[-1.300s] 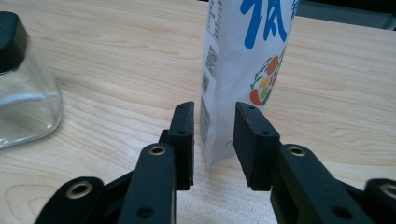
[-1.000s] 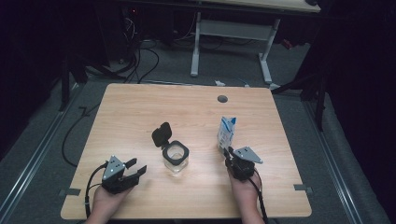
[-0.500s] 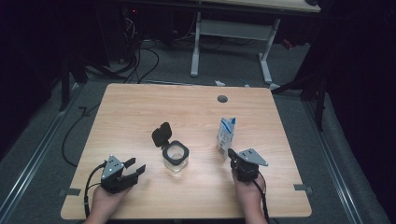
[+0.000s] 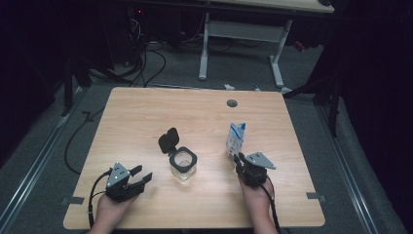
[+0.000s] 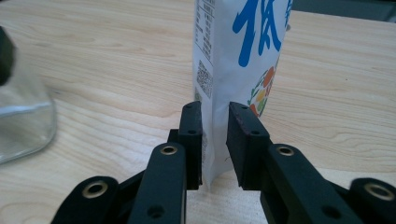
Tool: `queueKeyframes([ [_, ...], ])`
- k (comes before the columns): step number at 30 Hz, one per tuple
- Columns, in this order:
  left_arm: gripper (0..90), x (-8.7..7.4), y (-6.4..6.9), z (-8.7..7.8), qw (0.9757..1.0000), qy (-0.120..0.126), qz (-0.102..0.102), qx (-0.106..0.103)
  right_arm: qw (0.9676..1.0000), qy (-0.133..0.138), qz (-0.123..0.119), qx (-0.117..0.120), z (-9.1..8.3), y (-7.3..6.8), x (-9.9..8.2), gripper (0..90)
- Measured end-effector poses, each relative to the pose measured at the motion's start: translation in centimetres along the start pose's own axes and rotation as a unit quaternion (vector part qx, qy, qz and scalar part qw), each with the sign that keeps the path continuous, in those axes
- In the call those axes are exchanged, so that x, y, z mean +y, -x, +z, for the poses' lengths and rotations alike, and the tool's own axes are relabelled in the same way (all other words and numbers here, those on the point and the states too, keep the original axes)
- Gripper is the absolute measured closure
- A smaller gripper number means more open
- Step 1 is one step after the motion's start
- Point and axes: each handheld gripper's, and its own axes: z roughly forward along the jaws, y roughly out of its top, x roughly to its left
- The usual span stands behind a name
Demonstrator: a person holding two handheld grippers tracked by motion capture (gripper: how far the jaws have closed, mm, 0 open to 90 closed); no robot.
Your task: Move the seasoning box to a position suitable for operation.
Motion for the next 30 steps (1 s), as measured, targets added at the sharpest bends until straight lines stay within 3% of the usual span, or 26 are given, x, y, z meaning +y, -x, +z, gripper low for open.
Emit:
queueKeyframes([
  [1,47.2,0.0,0.0,0.0,1.0000,0.000,-0.001,0.000,1.0000,0.001,0.001,-0.001,0.1,0.0,0.0,90.0],
  [7,47.3,0.0,-0.1,0.0,1.0000,-0.002,0.001,0.000,1.0000,-0.002,-0.009,-0.002,-0.3,0.1,-0.1,90.0],
  [15,47.2,0.0,0.0,0.0,1.0000,-0.002,0.003,0.000,0.9998,0.003,0.004,0.018,-2.7,0.9,-1.6,89.8],
  [17,47.3,0.0,0.0,0.1,1.0000,-0.003,0.002,-0.001,0.9996,0.003,0.011,0.025,-3.1,1.2,-1.8,81.3],
  [19,47.1,0.0,0.1,0.0,1.0000,-0.003,0.004,-0.001,0.9995,0.001,0.015,0.026,-3.1,1.4,-1.6,65.4],
  [21,47.1,0.0,0.1,0.0,1.0000,-0.002,0.004,0.000,0.9995,0.003,0.013,0.028,-3.1,1.4,-1.5,63.5],
  [22,47.1,0.0,0.0,0.0,1.0000,-0.001,0.003,0.001,0.9996,0.006,0.004,0.029,-2.9,1.2,-1.1,57.2],
  [30,47.2,-0.1,-0.2,-0.1,1.0000,-0.003,0.001,0.001,0.9999,0.008,0.003,0.008,-1.5,1.0,0.0,53.5],
])
